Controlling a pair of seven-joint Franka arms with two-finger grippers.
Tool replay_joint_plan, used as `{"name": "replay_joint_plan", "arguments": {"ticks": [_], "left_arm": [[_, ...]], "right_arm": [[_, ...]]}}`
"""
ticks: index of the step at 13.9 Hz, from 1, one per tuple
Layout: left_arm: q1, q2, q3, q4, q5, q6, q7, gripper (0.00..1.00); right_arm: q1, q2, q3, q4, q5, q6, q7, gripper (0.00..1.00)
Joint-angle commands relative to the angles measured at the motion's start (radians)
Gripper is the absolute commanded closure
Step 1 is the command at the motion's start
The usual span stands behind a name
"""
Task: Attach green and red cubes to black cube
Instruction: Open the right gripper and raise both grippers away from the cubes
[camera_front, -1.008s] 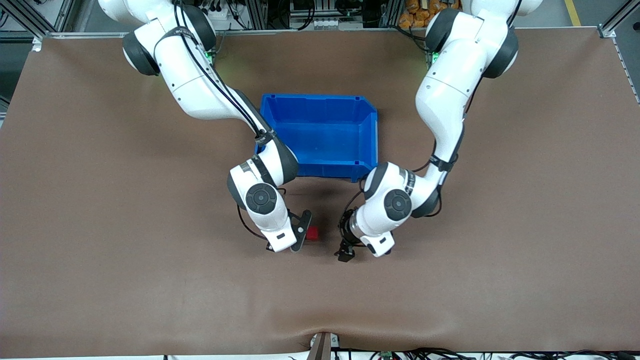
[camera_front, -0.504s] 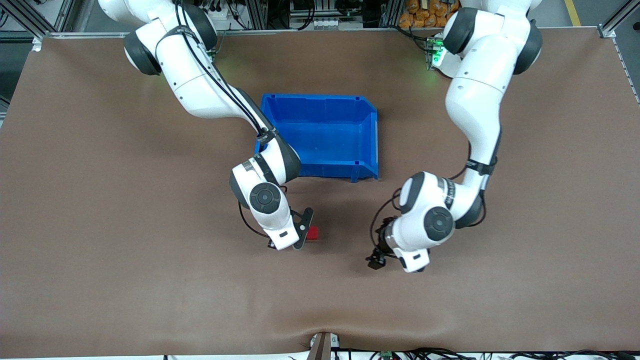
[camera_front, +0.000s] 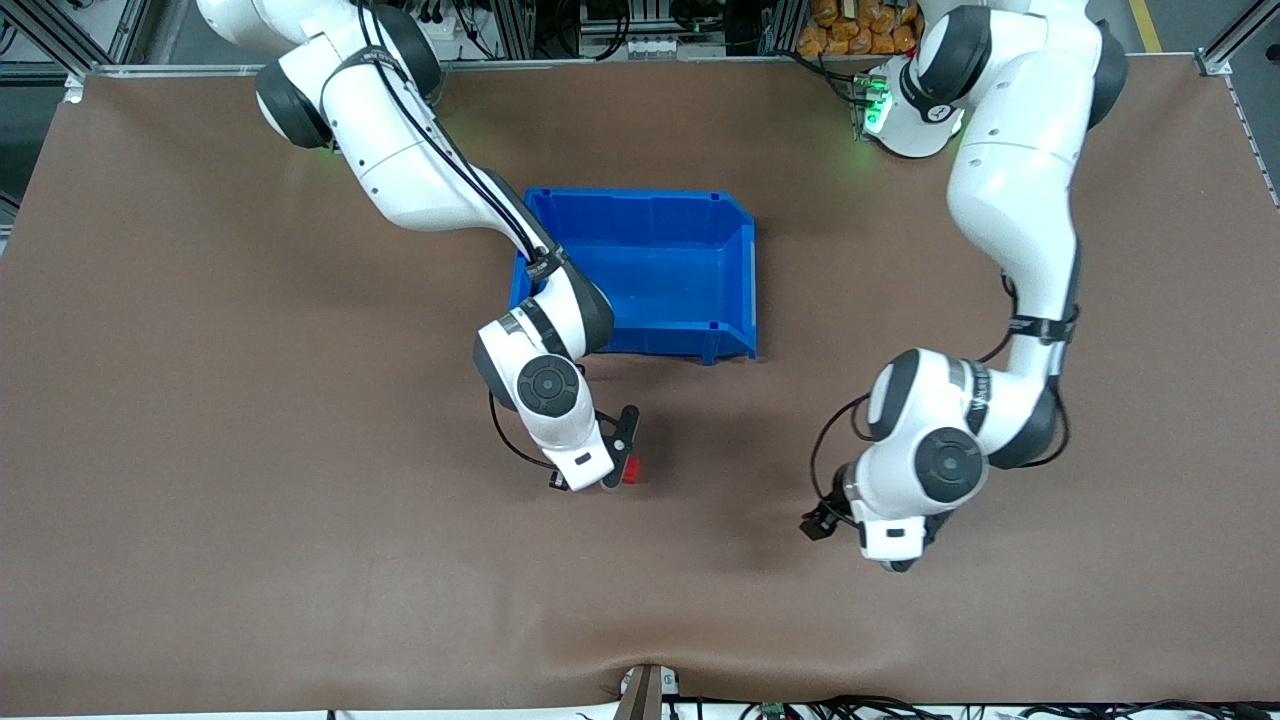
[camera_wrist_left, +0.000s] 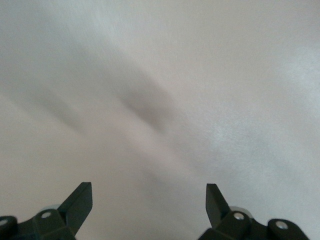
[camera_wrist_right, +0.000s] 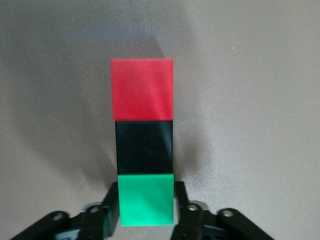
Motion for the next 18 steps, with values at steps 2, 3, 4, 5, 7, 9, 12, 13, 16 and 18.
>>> {"name": "replay_joint_plan", "arguments": {"ticks": [2, 3, 4, 5, 7, 9, 12, 13, 16, 18], "left_arm": [[0.080, -0.079, 0.005, -0.017, 0.021, -0.079, 0.284, 0.00], [0.100, -0.090, 0.005, -0.019, 0.020, -0.079, 0.367, 0.00], [0.110, -0.102, 0.005, -0.017, 0.020, -0.079, 0.432, 0.00], [0.113, -0.109, 0.008, -0.017, 0.020, -0.079, 0.457, 0.00], [0.127, -0.125, 0.028, -0.017, 0.034, -0.080, 0.495, 0.00], [0.140, -0.168, 0.025, -0.019, 0.100, -0.080, 0.585, 0.00], [0.157, -0.225, 0.025, -0.019, 0.106, -0.112, 0.673, 0.00], [0.168, -0.248, 0.023, -0.019, 0.099, -0.116, 0.711, 0.00], [0.185, -0.316, 0.017, -0.019, 0.091, -0.181, 0.819, 0.00], [0.183, -0.357, 0.015, -0.019, 0.093, -0.241, 0.827, 0.00]], "right_arm": [[-0.003, 0.010, -0.004, 0.024, -0.021, -0.019, 0.011, 0.00], [-0.005, -0.001, -0.004, 0.024, -0.017, -0.023, 0.012, 0.00], [-0.014, -0.021, -0.004, 0.023, -0.015, -0.046, 0.012, 0.00], [-0.032, -0.036, -0.004, 0.023, -0.012, -0.080, 0.012, 0.00], [-0.086, -0.082, -0.004, 0.023, -0.004, -0.150, 0.014, 0.00], [-0.140, -0.125, -0.004, 0.018, 0.000, -0.238, 0.081, 0.00], [-0.201, -0.198, -0.005, 0.013, -0.001, -0.345, 0.199, 0.00], [-0.232, -0.221, -0.005, 0.013, -0.003, -0.367, 0.227, 0.00], [-0.360, -0.292, -0.004, 0.013, 0.000, -0.459, 0.277, 0.00], [-0.452, -0.355, -0.002, 0.013, 0.003, -0.523, 0.279, 0.00]]}}
